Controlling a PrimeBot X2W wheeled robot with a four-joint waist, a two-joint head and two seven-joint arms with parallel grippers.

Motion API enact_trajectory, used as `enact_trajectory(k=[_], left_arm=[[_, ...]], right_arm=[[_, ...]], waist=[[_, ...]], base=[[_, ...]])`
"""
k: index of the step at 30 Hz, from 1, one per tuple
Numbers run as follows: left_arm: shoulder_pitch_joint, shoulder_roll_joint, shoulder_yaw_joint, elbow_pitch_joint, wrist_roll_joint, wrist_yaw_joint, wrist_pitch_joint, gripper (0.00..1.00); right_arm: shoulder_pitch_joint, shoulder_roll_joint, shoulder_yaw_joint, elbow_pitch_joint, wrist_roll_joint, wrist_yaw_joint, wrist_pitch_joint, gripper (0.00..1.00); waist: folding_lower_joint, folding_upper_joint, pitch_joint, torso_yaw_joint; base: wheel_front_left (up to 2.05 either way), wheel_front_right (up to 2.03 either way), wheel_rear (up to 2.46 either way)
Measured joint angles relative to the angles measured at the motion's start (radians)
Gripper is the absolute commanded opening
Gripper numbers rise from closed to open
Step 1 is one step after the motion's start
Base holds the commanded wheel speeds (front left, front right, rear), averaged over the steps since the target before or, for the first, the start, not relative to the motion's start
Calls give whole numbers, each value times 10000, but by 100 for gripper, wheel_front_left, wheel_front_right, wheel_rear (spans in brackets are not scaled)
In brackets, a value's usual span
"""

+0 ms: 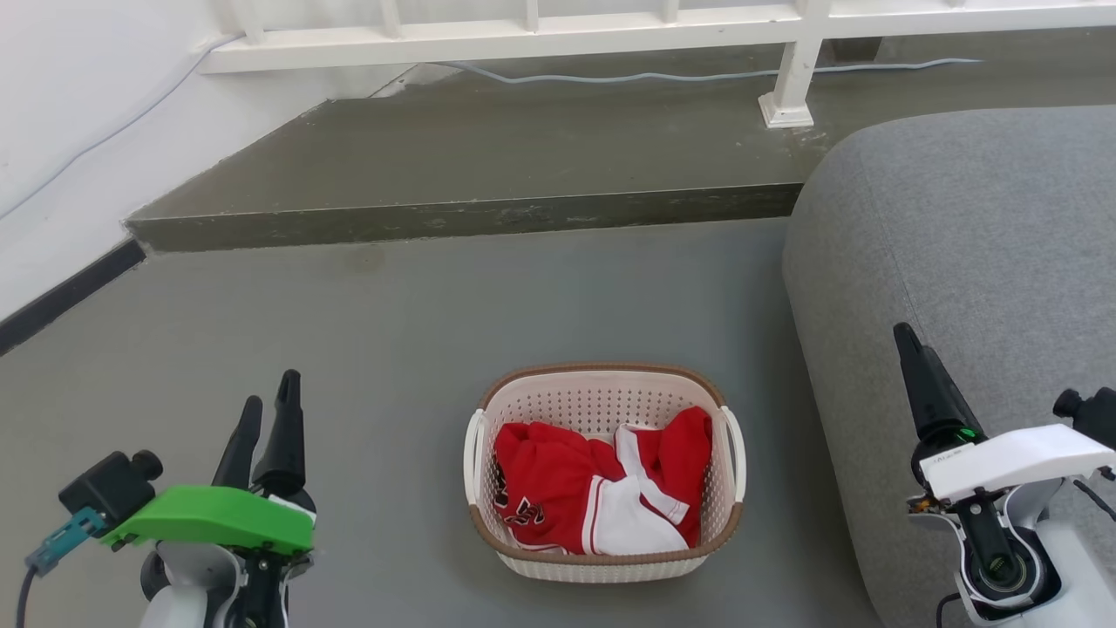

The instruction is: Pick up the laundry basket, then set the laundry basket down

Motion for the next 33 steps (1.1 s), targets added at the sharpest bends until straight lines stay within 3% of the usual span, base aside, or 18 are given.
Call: enact_trajectory(k=[33], left_arm=[[-147,-73,-575,-422,4008,102,-1022,100]], right_arm=[[-322,40,529,-176,-3774,13,-1020,100]], waist=[[0,0,74,24]], base=[[0,0,0]])
